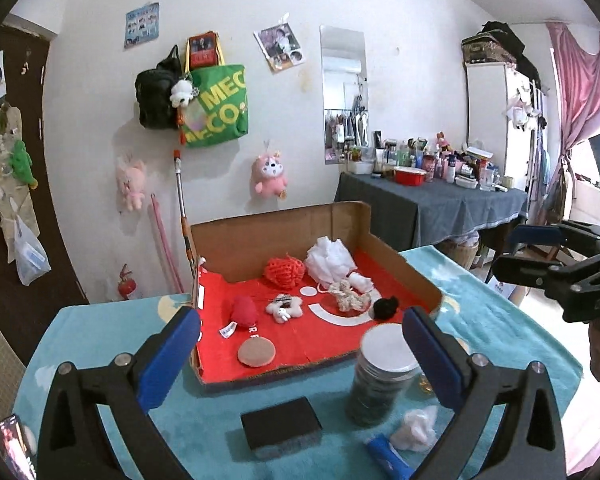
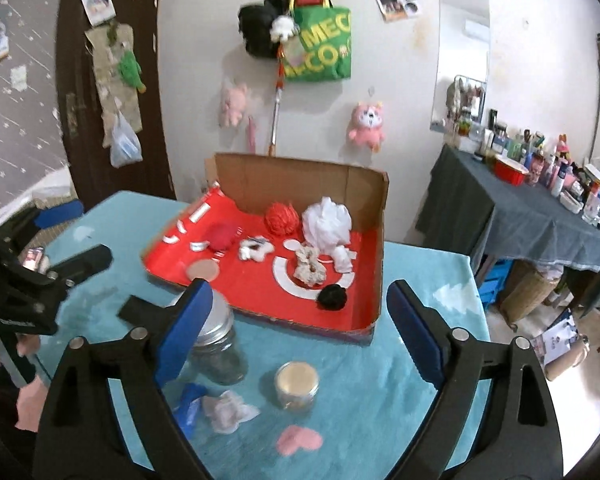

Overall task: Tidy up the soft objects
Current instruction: 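Withdraw both tools from the box toward the blue tube and white tissue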

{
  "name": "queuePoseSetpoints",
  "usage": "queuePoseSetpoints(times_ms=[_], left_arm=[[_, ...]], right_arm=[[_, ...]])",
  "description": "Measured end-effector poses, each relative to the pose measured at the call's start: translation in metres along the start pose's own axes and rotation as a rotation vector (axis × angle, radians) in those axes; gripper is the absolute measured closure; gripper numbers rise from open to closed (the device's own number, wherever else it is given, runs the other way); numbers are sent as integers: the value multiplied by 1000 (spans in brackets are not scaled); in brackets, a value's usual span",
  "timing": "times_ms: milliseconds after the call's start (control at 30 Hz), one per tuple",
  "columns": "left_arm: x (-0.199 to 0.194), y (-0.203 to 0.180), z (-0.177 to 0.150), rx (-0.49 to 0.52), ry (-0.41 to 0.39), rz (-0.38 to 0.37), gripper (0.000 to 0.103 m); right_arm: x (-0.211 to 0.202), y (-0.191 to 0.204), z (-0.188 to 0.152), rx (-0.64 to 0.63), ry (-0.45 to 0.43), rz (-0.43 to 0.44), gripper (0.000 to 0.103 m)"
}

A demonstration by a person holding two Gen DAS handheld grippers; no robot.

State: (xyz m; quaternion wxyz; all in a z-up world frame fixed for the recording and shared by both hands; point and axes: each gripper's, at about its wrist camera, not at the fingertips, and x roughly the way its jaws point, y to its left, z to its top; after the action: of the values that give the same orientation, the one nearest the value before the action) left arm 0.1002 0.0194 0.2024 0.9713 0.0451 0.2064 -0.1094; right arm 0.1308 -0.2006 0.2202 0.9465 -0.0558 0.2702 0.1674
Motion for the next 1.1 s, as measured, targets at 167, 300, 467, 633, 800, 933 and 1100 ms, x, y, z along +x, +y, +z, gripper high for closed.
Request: queuePoseSetpoints(times_ms=[167, 300, 467, 633, 800, 933, 1100], left_arm=[[-37, -11, 0, -3, -35, -5, 0], [-62, -18, -5, -1, -71, 4, 0], [-80, -26, -17, -14, -83, -7, 0], [-91, -31, -28, -17, -108, -1, 0], [-81, -31, -53, -72, -78, -33, 0], [-71, -30, -79, -110, -65, -20, 0], [-53, -30, -109, -137, -7, -13, 0]], right_arm=[[-33, 11, -7, 6, -46, 20, 13], [-57, 23, -15, -4, -83, 22, 13], [-80, 35, -32, -11, -117, 23, 11], [-93, 42, -46, -6, -147, 7, 7], [-90, 45, -70, 34, -152, -8, 7], [-78, 45, -97, 68, -145, -36, 7], [-61, 48, -127, 92, -136, -85, 7]])
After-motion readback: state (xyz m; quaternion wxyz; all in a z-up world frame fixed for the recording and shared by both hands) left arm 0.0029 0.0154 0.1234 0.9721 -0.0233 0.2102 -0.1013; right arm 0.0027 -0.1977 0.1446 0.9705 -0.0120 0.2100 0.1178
